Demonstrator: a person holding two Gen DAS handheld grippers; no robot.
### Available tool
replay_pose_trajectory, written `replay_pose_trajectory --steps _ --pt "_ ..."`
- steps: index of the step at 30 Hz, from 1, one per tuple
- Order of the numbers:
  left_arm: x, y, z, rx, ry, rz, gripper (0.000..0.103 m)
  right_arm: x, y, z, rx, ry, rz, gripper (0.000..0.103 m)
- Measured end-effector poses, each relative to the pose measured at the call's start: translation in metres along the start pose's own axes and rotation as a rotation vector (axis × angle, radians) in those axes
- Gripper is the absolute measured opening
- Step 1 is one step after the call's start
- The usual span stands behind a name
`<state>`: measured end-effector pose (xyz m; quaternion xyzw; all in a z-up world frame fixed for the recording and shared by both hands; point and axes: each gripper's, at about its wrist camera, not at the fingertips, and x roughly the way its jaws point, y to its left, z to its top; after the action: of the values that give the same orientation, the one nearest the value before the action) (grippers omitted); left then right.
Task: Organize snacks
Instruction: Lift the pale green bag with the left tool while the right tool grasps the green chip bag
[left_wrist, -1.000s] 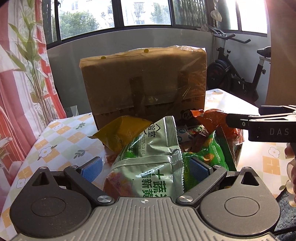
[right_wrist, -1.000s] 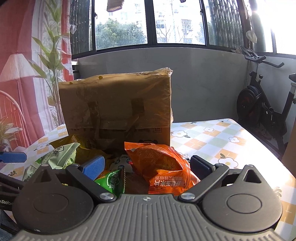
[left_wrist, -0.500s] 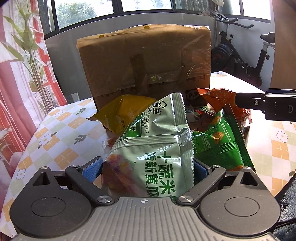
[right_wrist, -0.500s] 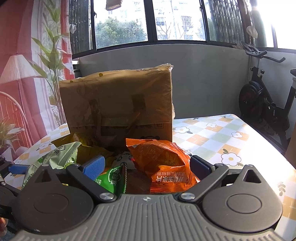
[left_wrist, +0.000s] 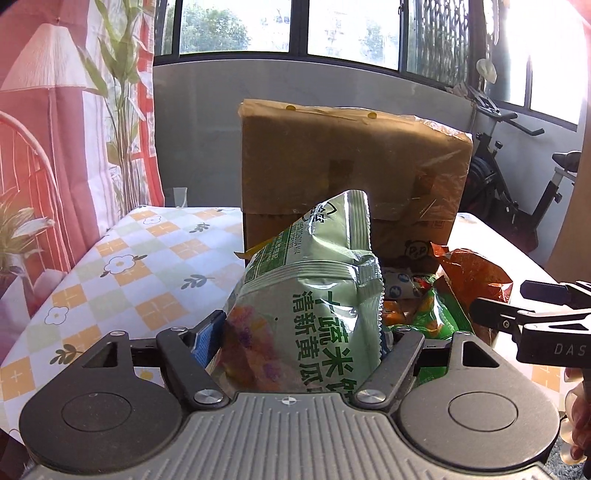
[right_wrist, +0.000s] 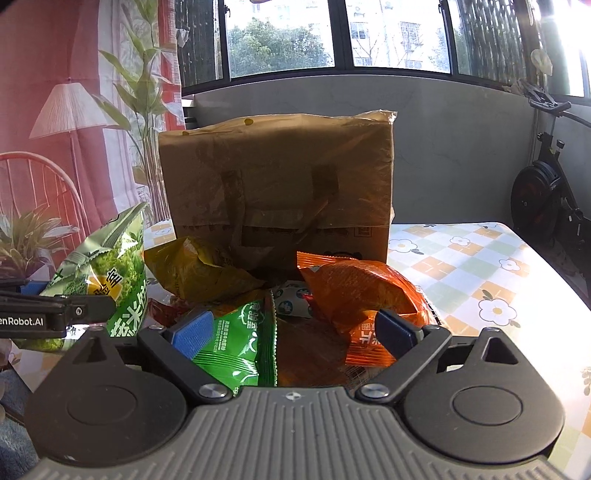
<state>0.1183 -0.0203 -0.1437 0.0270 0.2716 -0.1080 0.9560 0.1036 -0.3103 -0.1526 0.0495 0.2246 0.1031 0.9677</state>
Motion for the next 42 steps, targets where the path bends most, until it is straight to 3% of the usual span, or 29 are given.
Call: replay_pose_trajectory --steps 12,17,27,32,39,42 --pt "-0.007 0.007 -0.003 -0.029 -0.015 0.027 0.078 0.02 0.017 -0.006 -0.023 0.065 0.125 0.094" --pt "-0.006 0.007 -0.005 -0.027 -0.008 0.025 0.078 0.037 0.021 -0.004 -0.019 0.069 0.105 0.093" --pt "-0.002 0.013 -0.007 -0.036 0.014 0.04 0.078 0.039 0.016 -0.016 0.041 0.103 0.183 0.091" --pt "-0.003 0.014 -0.007 -0.034 0.013 0.037 0.078 0.037 0.013 -0.018 0.052 0.108 0.191 0.091" --pt "-0.003 0.016 -0.007 -0.039 0.012 0.036 0.078 0.011 0.01 -0.01 0.064 0.025 0.158 0.091" --pt "-0.002 0.015 -0.007 -0.037 0.018 0.035 0.078 0.012 0.008 -0.01 0.087 0.068 0.161 0.091"
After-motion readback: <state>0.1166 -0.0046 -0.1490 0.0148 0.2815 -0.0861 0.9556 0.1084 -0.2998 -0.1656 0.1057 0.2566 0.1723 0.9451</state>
